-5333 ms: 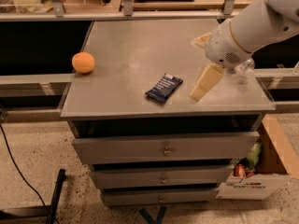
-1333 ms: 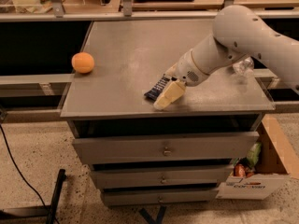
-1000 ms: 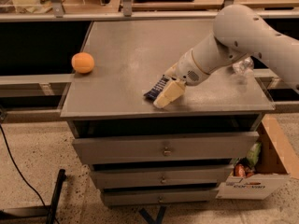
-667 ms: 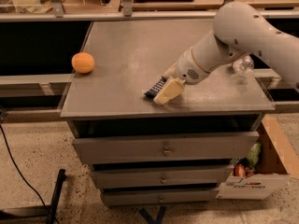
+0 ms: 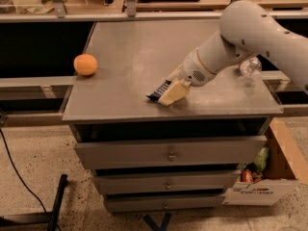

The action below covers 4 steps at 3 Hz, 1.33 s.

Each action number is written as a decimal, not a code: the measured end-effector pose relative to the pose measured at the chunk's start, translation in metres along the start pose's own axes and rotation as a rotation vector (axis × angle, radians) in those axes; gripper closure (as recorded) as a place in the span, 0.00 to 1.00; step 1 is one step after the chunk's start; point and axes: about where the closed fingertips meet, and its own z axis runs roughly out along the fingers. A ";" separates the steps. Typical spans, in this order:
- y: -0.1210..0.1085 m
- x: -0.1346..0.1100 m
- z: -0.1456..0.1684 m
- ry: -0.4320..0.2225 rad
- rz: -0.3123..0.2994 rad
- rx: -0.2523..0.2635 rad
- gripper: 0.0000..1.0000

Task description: Move rxbar blueberry near orange

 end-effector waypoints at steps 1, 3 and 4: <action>0.000 -0.002 0.001 -0.012 -0.003 -0.005 1.00; -0.019 -0.041 -0.006 -0.123 -0.091 -0.034 1.00; -0.033 -0.063 -0.013 -0.152 -0.130 -0.019 1.00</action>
Offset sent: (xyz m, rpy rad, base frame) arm 0.0306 0.0222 0.0343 0.1841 -0.0579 0.1223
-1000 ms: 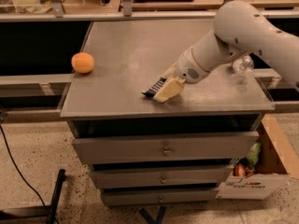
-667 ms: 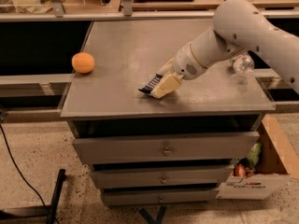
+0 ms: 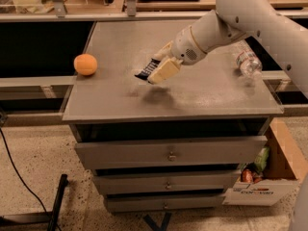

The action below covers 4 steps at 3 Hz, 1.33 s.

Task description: Move rxbar blueberry near orange

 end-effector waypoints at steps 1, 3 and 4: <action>-0.013 -0.022 0.011 -0.024 -0.043 0.004 1.00; -0.026 -0.060 0.059 -0.075 -0.109 -0.046 1.00; -0.027 -0.068 0.079 -0.070 -0.127 -0.064 1.00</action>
Offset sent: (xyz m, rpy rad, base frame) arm 0.0460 0.0821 0.0182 0.0707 -0.0898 0.1219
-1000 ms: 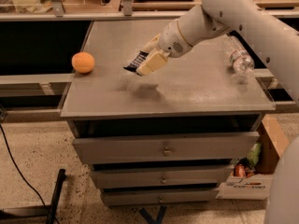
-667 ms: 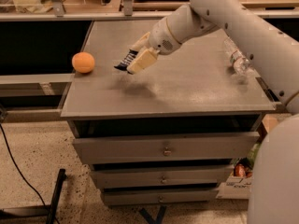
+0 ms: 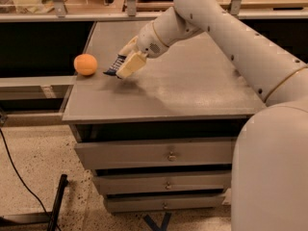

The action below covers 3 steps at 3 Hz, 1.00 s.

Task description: Move rxbar blueberry near orange

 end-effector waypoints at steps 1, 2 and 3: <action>-0.007 -0.005 0.027 0.022 -0.020 -0.023 1.00; -0.011 -0.007 0.036 0.023 -0.021 -0.036 1.00; -0.012 -0.010 0.041 0.013 -0.017 -0.057 0.82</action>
Offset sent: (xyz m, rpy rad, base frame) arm 0.0182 0.0307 -0.0147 -0.0373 -0.0034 0.0314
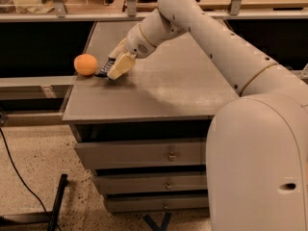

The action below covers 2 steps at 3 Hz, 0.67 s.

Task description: Move rxbar blueberry near orange

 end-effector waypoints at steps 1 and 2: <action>0.000 -0.001 0.003 -0.007 0.001 -0.016 0.60; 0.000 -0.002 0.007 -0.018 -0.003 -0.033 0.36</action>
Offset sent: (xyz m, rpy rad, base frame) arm 0.0024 0.0050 0.0004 0.0267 0.0224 0.0395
